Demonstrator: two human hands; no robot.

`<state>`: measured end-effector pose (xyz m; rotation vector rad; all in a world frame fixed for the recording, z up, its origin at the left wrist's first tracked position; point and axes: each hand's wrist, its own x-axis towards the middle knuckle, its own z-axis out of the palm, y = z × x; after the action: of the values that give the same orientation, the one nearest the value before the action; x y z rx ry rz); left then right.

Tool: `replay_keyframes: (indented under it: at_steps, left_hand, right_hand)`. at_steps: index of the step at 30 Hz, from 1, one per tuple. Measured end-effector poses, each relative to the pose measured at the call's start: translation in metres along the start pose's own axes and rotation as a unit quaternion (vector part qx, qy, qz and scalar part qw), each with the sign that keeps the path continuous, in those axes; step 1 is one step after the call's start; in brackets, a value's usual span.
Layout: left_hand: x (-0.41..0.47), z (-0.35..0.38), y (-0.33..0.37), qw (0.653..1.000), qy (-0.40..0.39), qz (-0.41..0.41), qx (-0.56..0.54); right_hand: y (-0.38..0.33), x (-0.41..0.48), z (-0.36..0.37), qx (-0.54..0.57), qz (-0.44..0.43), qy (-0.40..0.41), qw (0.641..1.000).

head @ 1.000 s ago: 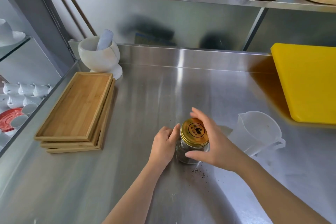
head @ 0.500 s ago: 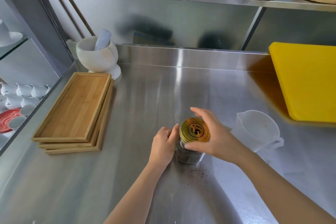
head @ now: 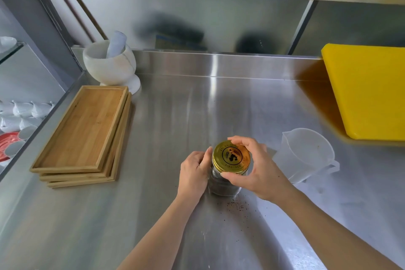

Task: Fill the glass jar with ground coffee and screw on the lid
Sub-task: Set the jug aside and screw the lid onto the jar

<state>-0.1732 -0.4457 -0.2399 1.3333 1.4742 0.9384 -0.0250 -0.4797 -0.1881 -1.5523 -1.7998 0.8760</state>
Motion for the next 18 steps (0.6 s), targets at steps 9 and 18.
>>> replay_keyframes:
  at_steps: [9, 18]
  left_hand:
    - [-0.005, 0.006, 0.0, 0.999, 0.043, -0.011, -0.015]
    - [-0.003, 0.005, -0.004, 0.999, 0.044, -0.01, 0.011]
  right_hand:
    - [0.0, -0.002, 0.008, -0.013, -0.021, 0.033, 0.999]
    - [0.0, -0.003, 0.011, -0.001, -0.017, 0.047, 0.999]
